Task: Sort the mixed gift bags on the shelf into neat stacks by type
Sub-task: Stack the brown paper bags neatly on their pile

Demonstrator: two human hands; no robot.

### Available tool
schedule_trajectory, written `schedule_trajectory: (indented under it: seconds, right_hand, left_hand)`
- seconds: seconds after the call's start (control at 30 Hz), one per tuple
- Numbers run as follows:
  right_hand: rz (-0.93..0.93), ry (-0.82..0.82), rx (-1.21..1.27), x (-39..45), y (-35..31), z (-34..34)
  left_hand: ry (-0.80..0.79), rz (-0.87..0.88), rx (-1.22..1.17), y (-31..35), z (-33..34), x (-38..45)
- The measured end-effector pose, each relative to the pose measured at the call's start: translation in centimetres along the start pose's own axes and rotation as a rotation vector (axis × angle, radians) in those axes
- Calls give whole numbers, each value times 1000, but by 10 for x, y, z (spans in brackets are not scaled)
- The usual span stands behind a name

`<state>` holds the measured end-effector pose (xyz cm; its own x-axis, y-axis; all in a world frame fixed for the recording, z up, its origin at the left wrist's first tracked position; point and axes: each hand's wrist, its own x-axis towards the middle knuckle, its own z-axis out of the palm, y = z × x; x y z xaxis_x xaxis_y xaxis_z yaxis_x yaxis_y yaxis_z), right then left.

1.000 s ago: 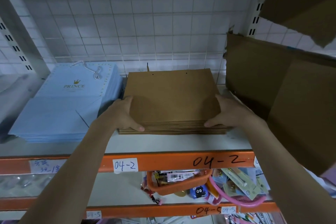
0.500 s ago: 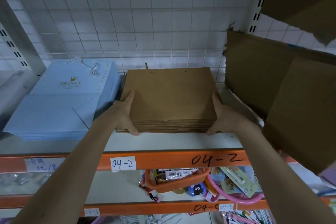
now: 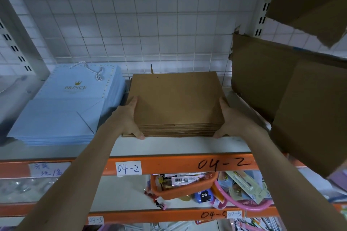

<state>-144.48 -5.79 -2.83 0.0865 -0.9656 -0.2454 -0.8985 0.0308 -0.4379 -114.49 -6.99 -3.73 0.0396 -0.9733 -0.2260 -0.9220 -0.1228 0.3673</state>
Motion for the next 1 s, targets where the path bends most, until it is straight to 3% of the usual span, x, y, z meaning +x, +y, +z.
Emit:
schedule_trajectory:
  seconds: [0.23, 0.4, 0.57, 0.83, 1.0]
  right_hand:
    - [56, 40, -140, -10, -10, -2]
    - [-71, 146, -238, -20, -32, -3]
    - [-214, 159, -218, -22, -54, 13]
    - [-136, 217, -291, -26, -73, 17]
    - [-153, 263, -258, -36, -86, 38]
  left_hand:
    - [71, 21, 21, 6, 7, -14]
    - [193, 140, 185, 5, 2, -24]
    - [157, 241, 241, 0, -7, -24]
    - [137, 307, 294, -3, -19, -19]
    - [225, 374, 316, -21, -23, -31]
